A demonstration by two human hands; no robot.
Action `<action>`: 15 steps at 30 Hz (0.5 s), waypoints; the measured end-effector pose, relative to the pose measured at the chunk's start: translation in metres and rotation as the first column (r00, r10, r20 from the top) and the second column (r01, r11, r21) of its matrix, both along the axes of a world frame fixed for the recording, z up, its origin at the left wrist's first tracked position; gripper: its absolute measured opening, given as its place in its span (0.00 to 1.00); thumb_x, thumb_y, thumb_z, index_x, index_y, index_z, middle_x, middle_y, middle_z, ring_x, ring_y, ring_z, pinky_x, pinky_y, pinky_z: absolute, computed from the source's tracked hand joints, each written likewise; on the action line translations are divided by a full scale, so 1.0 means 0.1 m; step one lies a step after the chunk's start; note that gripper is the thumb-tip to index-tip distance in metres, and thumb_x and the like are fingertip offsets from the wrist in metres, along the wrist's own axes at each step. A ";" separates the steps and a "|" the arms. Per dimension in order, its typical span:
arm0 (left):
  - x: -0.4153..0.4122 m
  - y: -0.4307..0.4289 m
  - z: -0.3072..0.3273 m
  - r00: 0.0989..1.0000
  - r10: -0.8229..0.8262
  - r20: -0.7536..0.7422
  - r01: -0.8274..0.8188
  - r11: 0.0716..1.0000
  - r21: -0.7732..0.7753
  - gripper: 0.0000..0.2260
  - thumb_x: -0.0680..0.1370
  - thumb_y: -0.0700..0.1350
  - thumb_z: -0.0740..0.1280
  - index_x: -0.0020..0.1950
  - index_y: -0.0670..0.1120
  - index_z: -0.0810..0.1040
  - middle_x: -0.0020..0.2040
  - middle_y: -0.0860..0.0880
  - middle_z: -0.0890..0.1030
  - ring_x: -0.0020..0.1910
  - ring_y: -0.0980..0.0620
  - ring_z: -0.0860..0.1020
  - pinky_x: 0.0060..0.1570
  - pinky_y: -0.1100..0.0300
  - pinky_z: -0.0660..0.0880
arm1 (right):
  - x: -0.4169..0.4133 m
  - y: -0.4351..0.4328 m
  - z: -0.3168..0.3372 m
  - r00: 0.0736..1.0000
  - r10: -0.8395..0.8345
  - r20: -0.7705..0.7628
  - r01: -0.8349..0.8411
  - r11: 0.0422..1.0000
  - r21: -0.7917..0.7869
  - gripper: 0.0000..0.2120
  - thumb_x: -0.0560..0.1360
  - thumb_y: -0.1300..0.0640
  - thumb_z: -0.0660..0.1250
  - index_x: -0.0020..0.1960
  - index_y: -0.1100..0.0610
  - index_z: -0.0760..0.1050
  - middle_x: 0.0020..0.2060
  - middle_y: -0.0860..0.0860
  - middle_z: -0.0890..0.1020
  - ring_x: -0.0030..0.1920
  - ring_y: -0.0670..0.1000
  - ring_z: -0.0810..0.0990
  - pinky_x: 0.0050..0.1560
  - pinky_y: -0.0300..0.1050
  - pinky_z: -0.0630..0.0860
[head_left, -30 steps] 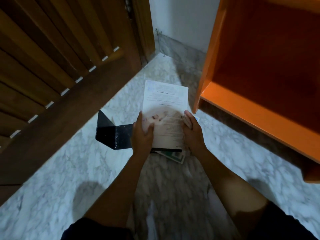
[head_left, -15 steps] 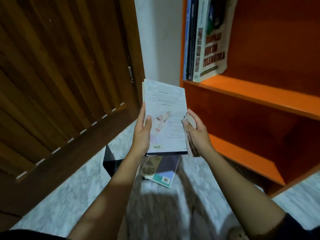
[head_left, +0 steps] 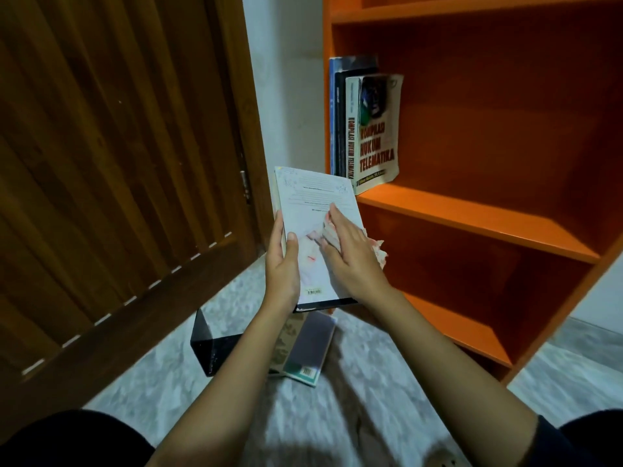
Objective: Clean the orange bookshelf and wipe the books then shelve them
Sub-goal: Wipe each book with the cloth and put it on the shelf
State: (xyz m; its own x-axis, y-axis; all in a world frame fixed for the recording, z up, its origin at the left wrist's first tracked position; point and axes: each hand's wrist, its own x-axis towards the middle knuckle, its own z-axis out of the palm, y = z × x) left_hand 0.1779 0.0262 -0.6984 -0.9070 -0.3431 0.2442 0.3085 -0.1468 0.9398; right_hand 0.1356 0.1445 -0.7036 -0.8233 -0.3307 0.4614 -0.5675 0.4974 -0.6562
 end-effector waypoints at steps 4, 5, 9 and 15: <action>0.03 -0.03 0.04 1.000 0.015 0.004 -0.015 1.000 0.010 0.17 0.83 0.43 0.55 0.70 0.57 0.61 0.71 0.52 0.69 0.64 0.52 0.74 0.55 0.58 0.77 | 0.03 0.02 -0.01 0.994 0.095 0.059 -0.100 0.991 0.085 0.28 0.82 0.52 0.52 0.78 0.52 0.43 0.77 0.47 0.49 0.75 0.41 0.46 0.74 0.40 0.45; 0.04 -0.05 0.03 1.000 0.021 0.006 -0.021 1.000 0.014 0.17 0.83 0.43 0.54 0.70 0.57 0.61 0.71 0.52 0.69 0.64 0.52 0.74 0.55 0.58 0.77 | 0.03 0.03 -0.02 0.991 0.116 0.062 -0.122 0.986 0.110 0.28 0.83 0.54 0.51 0.77 0.52 0.42 0.77 0.47 0.47 0.74 0.39 0.44 0.74 0.38 0.43; 0.05 -0.07 0.03 0.999 0.037 0.014 -0.038 0.998 0.040 0.17 0.83 0.44 0.54 0.70 0.58 0.60 0.69 0.52 0.70 0.64 0.50 0.74 0.54 0.57 0.77 | 0.02 0.00 -0.05 0.991 0.129 0.045 -0.132 0.989 0.064 0.26 0.82 0.52 0.53 0.77 0.56 0.49 0.76 0.48 0.53 0.73 0.39 0.52 0.69 0.28 0.50; 0.03 -0.09 0.08 1.000 0.015 0.027 -0.017 0.999 0.051 0.18 0.83 0.44 0.54 0.70 0.60 0.60 0.66 0.56 0.71 0.58 0.54 0.77 0.44 0.63 0.79 | 0.03 0.05 -0.09 0.999 -0.007 -0.040 0.005 0.999 -0.053 0.25 0.77 0.46 0.57 0.72 0.53 0.66 0.69 0.51 0.70 0.71 0.49 0.65 0.68 0.42 0.62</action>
